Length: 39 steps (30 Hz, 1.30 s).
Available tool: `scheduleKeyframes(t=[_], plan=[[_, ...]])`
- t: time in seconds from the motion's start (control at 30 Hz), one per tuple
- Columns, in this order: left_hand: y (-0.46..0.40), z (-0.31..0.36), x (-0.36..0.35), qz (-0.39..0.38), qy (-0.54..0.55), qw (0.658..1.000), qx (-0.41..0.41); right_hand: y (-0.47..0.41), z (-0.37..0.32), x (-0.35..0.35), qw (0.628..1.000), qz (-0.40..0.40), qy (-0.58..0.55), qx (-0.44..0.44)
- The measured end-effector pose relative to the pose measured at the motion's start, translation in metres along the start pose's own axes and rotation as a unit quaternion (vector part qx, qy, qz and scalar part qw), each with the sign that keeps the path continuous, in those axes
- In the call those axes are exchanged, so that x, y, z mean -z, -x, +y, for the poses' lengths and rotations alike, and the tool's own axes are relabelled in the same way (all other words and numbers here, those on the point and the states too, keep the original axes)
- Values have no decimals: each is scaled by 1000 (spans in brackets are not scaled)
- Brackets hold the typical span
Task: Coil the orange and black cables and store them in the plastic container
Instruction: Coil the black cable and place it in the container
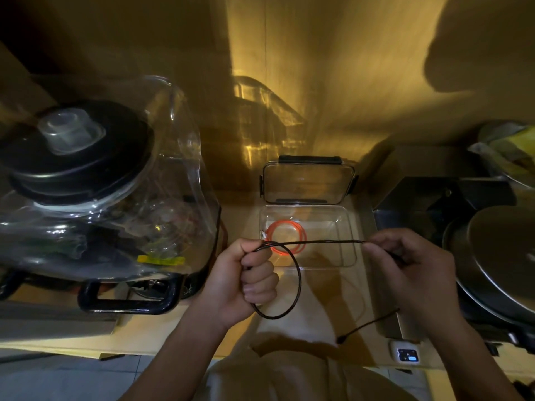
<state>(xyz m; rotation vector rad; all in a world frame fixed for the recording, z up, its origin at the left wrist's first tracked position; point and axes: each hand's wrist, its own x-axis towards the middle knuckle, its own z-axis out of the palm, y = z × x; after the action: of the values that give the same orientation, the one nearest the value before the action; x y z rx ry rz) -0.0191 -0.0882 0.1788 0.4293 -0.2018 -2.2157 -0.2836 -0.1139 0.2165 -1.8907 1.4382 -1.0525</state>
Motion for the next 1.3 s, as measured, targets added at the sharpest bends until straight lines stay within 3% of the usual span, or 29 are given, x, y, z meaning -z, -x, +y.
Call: scheduleKeyframes(t=[0.13,0.4,0.67,0.83,1.13,1.3], plan=[[2,3,-6,-54,68,996,4,0,4,-1,1000,2,29,6],[5,6,-13,-42,55,997,-17,0,5,1,997,-15,55,46],[4,8,-18,-19,58,995,-78,7,10,-6,986,-139,69,70],[3,9,-26,-28,71,991,-112,11,10,-12,982,-169,67,51],[17,34,-36,-50,23,974,-218,19,10,7,994,-97,47,-22],[17,33,-39,-11,-40,968,-248,26,8,2,992,-91,81,-38]])
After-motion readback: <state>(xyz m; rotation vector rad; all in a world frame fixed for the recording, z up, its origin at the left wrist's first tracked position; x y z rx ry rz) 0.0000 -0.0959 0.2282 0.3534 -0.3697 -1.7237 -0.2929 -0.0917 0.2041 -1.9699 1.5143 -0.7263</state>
